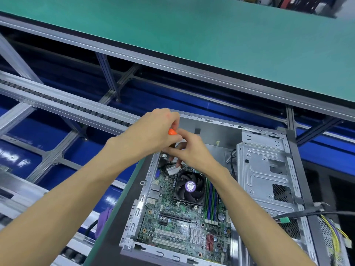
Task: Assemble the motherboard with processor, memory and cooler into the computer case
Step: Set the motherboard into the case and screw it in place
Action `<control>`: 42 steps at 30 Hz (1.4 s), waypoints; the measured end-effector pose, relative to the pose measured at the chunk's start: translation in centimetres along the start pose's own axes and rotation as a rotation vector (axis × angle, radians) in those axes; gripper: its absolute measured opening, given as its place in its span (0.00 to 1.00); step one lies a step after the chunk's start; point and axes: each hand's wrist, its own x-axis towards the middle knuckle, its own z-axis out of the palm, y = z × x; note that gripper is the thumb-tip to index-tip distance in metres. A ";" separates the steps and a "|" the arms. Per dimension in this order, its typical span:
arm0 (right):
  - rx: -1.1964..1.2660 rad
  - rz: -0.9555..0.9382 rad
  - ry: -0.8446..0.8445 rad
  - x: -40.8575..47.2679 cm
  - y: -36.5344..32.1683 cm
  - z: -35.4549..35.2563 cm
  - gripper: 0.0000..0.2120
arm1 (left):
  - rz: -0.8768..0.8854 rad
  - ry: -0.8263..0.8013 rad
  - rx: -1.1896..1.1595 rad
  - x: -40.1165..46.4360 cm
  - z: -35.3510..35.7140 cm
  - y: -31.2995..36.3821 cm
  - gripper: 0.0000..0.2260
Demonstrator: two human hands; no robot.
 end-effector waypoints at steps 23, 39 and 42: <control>-0.052 -0.009 0.008 -0.4 0.1 -0.7 0.06 | -0.079 -0.012 0.093 0.0 0.6 0.5 0.14; -0.038 -0.056 -0.039 -1.2 -0.5 -0.6 0.11 | -0.067 0.011 0.251 0.3 0.8 0.2 0.19; -0.053 -0.073 -0.016 -1.3 -0.6 -0.6 0.14 | -0.137 0.132 0.395 -0.4 1.8 0.5 0.26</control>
